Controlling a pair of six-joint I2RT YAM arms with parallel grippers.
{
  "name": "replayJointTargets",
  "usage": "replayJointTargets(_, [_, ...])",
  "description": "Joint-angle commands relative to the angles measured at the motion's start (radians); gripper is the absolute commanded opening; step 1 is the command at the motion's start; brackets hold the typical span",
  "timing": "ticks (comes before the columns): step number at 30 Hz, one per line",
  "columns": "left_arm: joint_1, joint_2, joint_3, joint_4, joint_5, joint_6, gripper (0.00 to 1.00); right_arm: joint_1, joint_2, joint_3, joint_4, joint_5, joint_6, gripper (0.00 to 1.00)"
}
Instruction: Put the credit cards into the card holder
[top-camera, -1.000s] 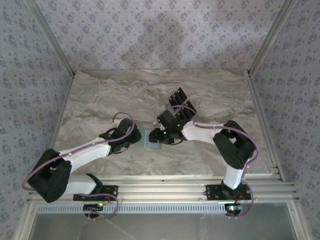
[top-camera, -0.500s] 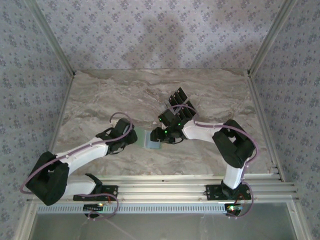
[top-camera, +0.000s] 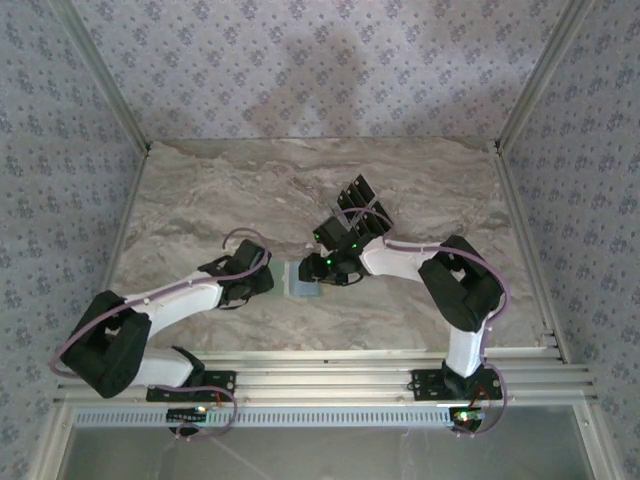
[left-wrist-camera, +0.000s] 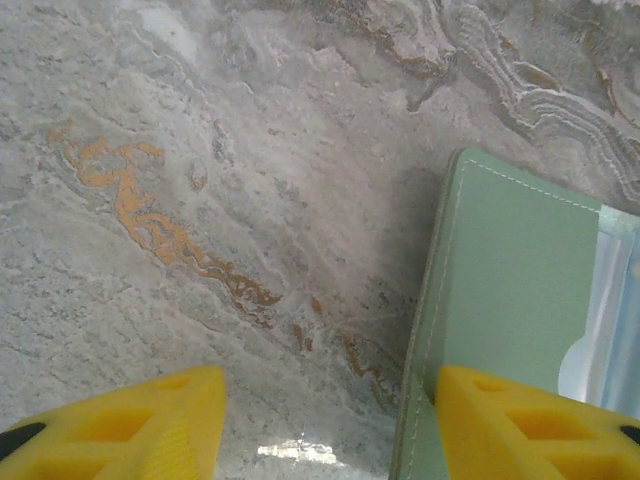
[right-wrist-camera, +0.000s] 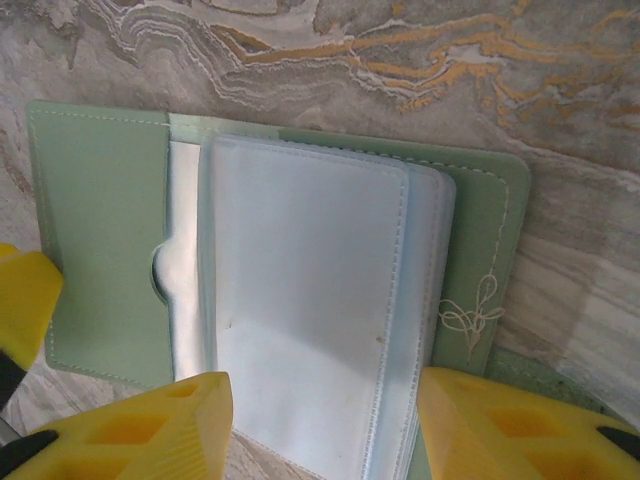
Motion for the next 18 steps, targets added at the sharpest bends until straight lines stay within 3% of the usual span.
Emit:
replayJointTargets(1, [0.003, 0.018, -0.012, 0.011, 0.011, 0.009, 0.57, -0.004, 0.029, 0.031, -0.032, -0.018, -0.021, 0.54])
replayJointTargets(18, [0.003, 0.048, -0.03, 0.051, 0.025, 0.022, 0.58, 0.025, 0.061, 0.09, -0.087, -0.014, -0.066, 0.48])
